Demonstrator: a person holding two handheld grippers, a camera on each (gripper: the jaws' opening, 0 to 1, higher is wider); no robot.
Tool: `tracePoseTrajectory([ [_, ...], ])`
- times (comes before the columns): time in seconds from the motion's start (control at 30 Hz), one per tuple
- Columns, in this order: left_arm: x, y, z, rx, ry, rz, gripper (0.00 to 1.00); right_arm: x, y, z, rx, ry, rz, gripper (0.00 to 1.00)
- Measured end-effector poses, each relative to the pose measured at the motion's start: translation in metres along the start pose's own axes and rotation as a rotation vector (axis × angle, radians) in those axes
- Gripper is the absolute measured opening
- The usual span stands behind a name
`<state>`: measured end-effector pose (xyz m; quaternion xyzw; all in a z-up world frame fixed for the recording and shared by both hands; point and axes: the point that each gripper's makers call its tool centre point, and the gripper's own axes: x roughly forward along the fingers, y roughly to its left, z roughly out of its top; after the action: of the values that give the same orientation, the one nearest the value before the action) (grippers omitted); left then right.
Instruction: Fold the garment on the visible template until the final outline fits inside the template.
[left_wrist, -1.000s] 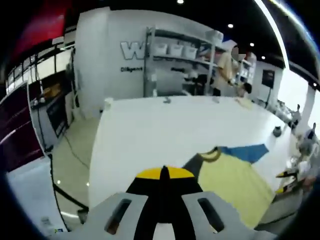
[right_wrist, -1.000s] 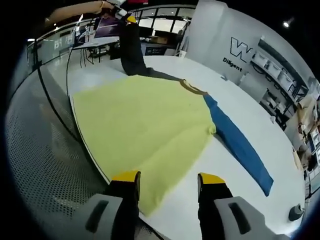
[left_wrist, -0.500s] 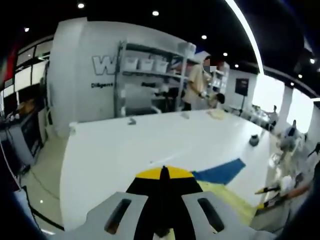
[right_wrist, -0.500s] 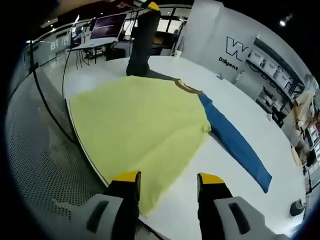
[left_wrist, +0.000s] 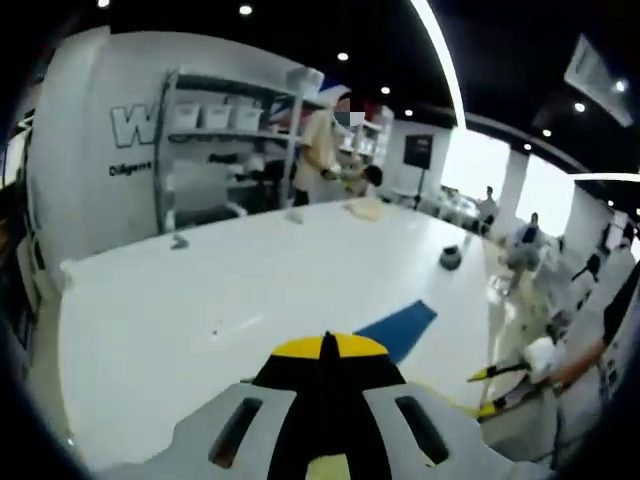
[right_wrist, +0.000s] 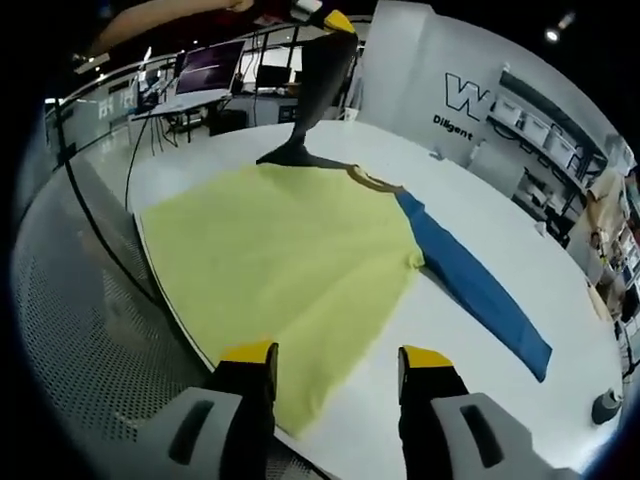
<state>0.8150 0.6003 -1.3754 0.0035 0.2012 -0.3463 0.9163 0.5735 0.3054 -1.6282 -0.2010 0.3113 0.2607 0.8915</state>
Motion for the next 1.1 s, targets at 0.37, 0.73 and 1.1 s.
tracePoseTrajectory([
  [0.37, 0.077, -0.096, -0.025, 0.048, 0.119, -0.276, 0.00, 0.001, 0.004, -0.007, 0.010, 0.036, 0.019, 0.42],
  [0.73, 0.143, -0.123, -0.085, 0.015, 0.255, -0.318, 0.00, 0.001, 0.010, -0.010, 0.015, 0.059, 0.053, 0.41],
  [1.1, 0.154, -0.156, -0.106, 0.062, 0.211, -0.440, 0.10, 0.007, 0.015, -0.020, 0.020, 0.092, 0.089, 0.39],
])
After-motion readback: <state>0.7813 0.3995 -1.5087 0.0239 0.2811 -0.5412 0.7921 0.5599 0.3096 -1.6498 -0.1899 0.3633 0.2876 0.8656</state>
